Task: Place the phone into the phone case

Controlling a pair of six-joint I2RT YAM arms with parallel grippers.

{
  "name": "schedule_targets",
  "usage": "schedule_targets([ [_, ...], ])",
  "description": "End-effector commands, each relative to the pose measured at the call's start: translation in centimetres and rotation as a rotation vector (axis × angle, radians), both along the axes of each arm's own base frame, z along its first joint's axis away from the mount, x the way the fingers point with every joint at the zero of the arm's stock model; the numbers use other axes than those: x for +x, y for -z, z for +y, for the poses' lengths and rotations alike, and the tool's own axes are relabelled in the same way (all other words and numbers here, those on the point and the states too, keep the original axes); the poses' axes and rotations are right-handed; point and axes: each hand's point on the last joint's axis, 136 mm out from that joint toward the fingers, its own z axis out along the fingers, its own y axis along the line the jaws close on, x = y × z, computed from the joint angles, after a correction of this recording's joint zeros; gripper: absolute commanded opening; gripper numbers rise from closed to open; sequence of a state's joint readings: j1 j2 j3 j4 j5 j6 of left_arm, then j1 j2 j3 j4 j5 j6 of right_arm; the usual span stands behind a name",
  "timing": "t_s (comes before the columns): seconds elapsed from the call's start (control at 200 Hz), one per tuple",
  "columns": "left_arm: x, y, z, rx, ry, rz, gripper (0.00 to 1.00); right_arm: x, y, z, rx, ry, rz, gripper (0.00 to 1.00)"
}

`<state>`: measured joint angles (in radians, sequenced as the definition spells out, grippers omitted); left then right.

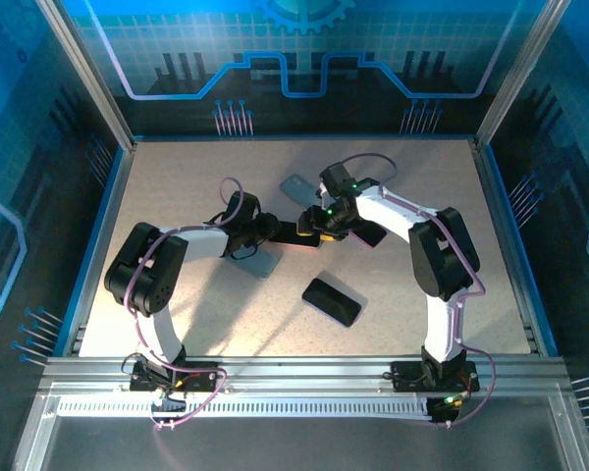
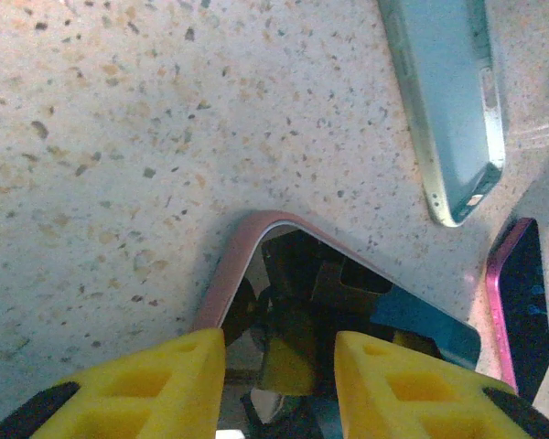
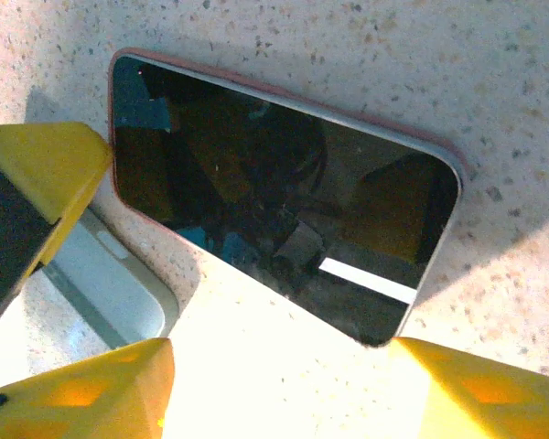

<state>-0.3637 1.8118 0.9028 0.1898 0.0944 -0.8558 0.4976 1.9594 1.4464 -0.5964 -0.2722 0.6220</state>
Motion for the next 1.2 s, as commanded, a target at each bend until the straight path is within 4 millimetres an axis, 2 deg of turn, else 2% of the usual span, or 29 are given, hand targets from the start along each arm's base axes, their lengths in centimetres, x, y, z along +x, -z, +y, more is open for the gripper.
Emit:
schedule_targets([
  [0.0, -0.6, -0.8, -0.1, 0.009, 0.017, -0.015, 0.37, -1.1, -0.2, -0.4, -0.014, -0.029, -0.032, 0.37],
  [0.06, -0.6, -1.0, -0.1, 0.013, 0.019, -0.015, 0.37, -1.5, 0.4, -0.8, -0.025, -0.032, -0.035, 0.06],
  [0.085, -0.6, -1.1, 0.0, 0.015, 0.020, -0.014, 0.37, -1.6, 0.7, -0.9, -0.031, -0.032, -0.036, 0.00],
  [0.33, -0.7, -1.3, 0.2, 0.039, 0.022, -0.005, 0.37, -2.1, 2.8, -1.6, -0.056, -0.039, -0.041, 0.00],
  [0.73, -0.8, -1.6, 0.5, 0.064, 0.018, -0.002, 0.37, -1.3, 3.1, -1.2, -0.060, -0.062, -0.050, 0.00],
  [1.001, -0.8, -1.4, 0.4, 0.069, 0.021, 0.005, 0.37, -1.3, 5.3, -1.2, -0.080, -0.071, -0.005, 0.00],
  [1.196, -0.6, -0.5, 0.3, 0.087, 0.034, 0.024, 0.36, -2.6, 7.9, -2.3, -0.160, -0.095, 0.053, 0.00],
])
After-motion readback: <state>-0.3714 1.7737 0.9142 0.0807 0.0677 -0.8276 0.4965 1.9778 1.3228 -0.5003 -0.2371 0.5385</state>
